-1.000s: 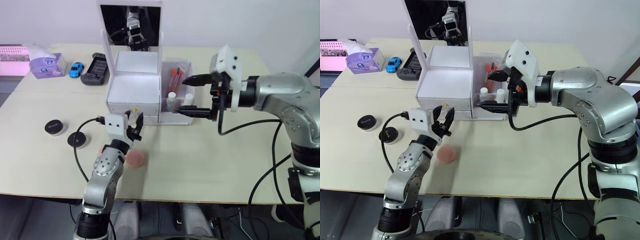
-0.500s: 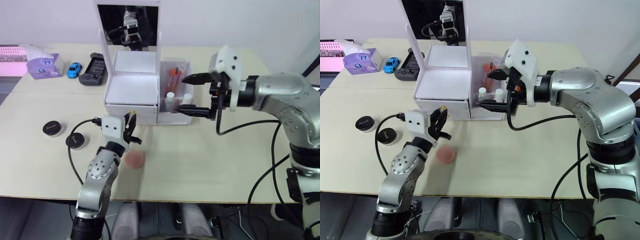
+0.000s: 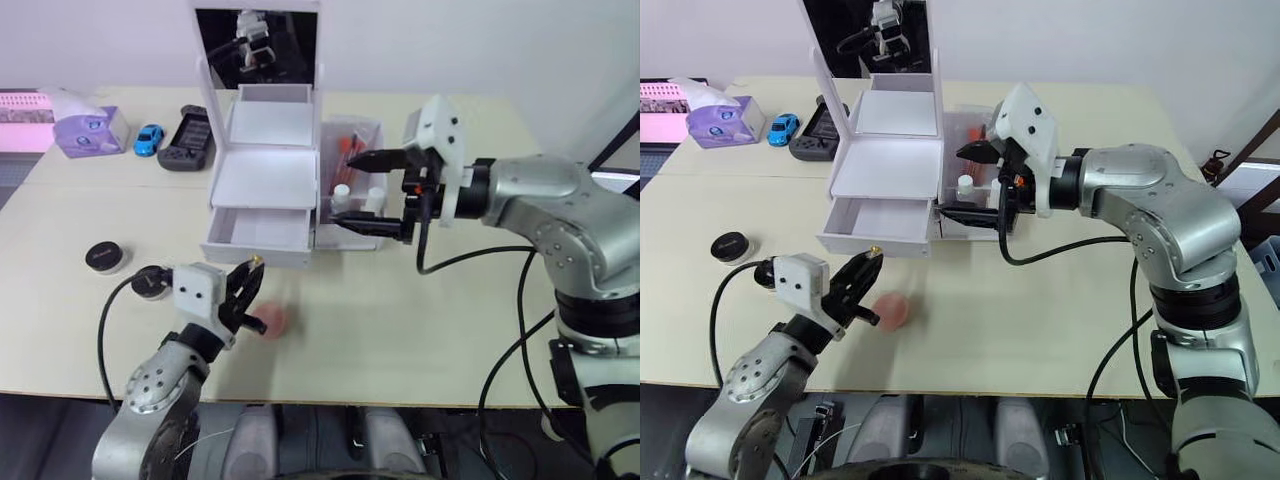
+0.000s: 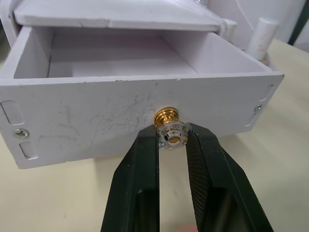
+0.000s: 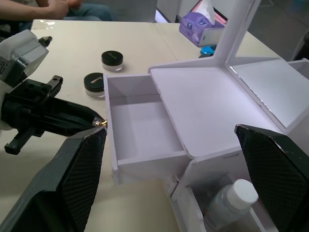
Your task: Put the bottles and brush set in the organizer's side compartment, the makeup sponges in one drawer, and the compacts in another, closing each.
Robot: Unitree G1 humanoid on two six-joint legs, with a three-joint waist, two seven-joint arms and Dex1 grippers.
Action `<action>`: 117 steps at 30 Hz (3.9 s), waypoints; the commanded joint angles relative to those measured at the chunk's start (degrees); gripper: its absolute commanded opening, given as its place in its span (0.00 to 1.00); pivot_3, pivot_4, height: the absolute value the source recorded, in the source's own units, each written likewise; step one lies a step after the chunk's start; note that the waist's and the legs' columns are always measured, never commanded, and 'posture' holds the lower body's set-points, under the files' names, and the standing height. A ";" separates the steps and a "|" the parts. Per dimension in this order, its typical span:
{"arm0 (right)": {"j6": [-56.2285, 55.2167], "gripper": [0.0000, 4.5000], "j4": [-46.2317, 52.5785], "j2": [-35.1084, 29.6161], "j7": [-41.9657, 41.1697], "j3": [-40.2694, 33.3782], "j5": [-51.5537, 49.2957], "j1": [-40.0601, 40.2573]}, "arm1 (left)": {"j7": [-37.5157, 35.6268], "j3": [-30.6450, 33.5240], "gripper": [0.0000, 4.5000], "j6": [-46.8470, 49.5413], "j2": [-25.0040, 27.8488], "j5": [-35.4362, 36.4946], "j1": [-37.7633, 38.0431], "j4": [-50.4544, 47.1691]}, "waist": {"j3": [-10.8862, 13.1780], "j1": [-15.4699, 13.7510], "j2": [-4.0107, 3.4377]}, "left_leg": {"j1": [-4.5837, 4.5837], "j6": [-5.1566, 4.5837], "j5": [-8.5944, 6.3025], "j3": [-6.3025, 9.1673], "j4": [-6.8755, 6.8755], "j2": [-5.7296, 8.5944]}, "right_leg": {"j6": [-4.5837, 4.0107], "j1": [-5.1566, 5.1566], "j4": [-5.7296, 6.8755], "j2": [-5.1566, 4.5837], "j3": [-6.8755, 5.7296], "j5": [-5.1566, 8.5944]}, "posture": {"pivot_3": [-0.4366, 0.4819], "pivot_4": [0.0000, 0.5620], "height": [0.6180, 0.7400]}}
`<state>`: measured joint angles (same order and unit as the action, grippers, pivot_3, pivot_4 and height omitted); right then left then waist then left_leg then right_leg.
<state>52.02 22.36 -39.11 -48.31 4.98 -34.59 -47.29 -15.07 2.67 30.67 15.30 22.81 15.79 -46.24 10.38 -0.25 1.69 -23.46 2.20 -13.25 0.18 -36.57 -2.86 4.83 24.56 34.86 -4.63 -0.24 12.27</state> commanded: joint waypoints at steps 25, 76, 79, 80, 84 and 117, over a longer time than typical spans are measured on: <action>-3.53 1.00 0.30 0.25 -0.80 -0.78 0.58 -0.71 | -6.89 6.50 0.29 2.62 8.12 18.36 6.65 -6.67 | 0.01 -0.26 -0.01 | -0.04 -0.01 0.01 -0.03 0.44 0.02 | -0.03 -0.02 -0.54 0.03 -0.02 -0.02 | 0.48 0.27 0.91; -15.26 1.00 -6.12 -12.04 -12.71 -9.97 1.83 10.75 | -57.71 48.91 0.98 -8.39 38.77 13.95 2.97 44.24 | -0.01 3.26 0.12 | 0.29 0.21 -0.41 -1.77 0.65 -1.03 | -0.06 0.95 0.16 -0.04 -0.08 -0.09 | 0.48 0.27 0.91; -9.42 1.00 -4.29 -11.56 -12.37 -7.09 0.11 6.71 | -53.57 51.59 0.98 -3.84 32.63 17.29 11.26 29.74 | -0.02 2.55 0.32 | 0.26 0.22 -0.45 -1.77 0.56 -1.07 | -0.10 0.97 0.17 -0.01 -0.08 -0.06 | 0.48 0.27 0.91; -7.89 1.00 -4.14 -10.85 -12.16 -5.56 -0.11 4.31 | -51.29 51.05 0.98 -3.20 29.33 18.42 14.15 23.35 | -0.06 2.04 0.37 | 0.26 0.22 -0.45 -1.73 0.53 -1.07 | -0.14 0.98 0.17 0.00 -0.09 -0.05 | 0.48 0.27 0.91; -1.95 1.00 -4.82 -9.22 -13.90 -1.11 -2.22 -2.91 | -43.46 45.91 0.98 -2.96 20.50 18.60 20.18 7.44 | 0.00 1.34 0.06 | 0.43 0.45 -0.57 -1.70 0.35 -1.04 | -0.20 0.80 -0.38 -0.12 -0.17 -0.10 | 0.48 0.27 0.91; 20.10 1.00 -1.42 -12.25 -12.31 0.87 -11.24 -12.17 | -7.90 -2.97 0.98 5.77 8.73 -7.91 4.90 0.05 | -0.36 1.01 0.13 | 0.16 0.10 -0.63 -1.63 -0.48 -0.97 | -0.43 0.74 0.14 0.05 -0.02 -0.29 | 0.48 0.27 0.91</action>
<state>72.52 20.02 -50.60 -60.84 7.42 -45.38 -58.26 -23.63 0.27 35.66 23.75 15.30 20.92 -45.16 10.02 0.76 1.82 -23.30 2.30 -13.88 -1.44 -37.06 -3.83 4.40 25.30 35.01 -4.58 -0.26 11.98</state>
